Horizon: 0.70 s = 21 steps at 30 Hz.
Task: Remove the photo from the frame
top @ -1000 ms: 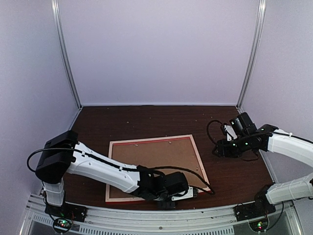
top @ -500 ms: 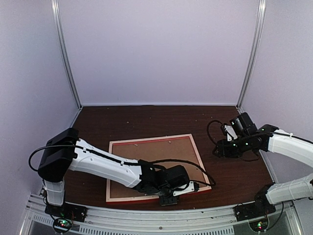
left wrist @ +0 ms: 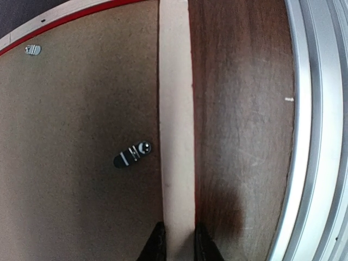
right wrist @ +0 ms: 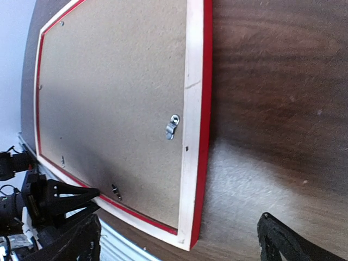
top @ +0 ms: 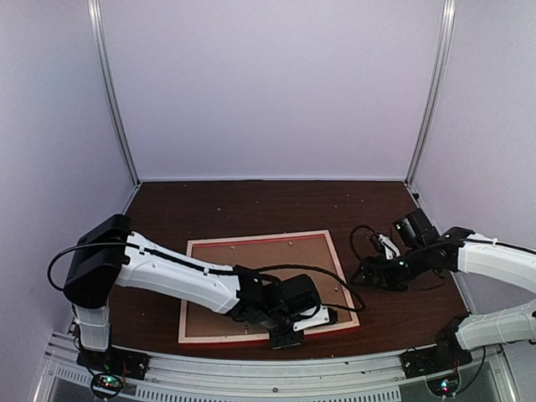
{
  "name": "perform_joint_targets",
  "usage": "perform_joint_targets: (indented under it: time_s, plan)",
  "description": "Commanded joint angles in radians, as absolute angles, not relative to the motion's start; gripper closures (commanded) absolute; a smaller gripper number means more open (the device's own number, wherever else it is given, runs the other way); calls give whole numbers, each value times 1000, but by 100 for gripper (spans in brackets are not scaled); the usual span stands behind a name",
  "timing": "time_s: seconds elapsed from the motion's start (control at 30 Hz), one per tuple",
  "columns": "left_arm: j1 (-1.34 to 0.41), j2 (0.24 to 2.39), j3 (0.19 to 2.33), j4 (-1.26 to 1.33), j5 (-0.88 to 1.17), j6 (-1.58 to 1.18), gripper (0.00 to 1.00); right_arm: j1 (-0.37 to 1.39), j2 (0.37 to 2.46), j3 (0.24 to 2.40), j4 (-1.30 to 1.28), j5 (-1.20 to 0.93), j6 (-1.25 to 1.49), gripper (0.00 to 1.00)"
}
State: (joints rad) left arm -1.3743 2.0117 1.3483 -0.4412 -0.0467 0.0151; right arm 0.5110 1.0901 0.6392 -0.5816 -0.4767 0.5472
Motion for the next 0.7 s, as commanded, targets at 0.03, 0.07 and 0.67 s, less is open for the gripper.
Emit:
perform_joint_targets:
  time_s: [0.03, 0.07, 0.67]
  plan:
    - [-1356, 1919, 1341, -481, 40, 3, 97, 518, 1095, 542, -422, -706, 647, 1]
    - [-1353, 1909, 1340, -479, 44, 3, 97, 520, 1103, 531, -400, -720, 659, 1]
    - [-1319, 1843, 1316, -428, 95, 3, 97, 583, 1272, 368, 144, -965, 919, 3]
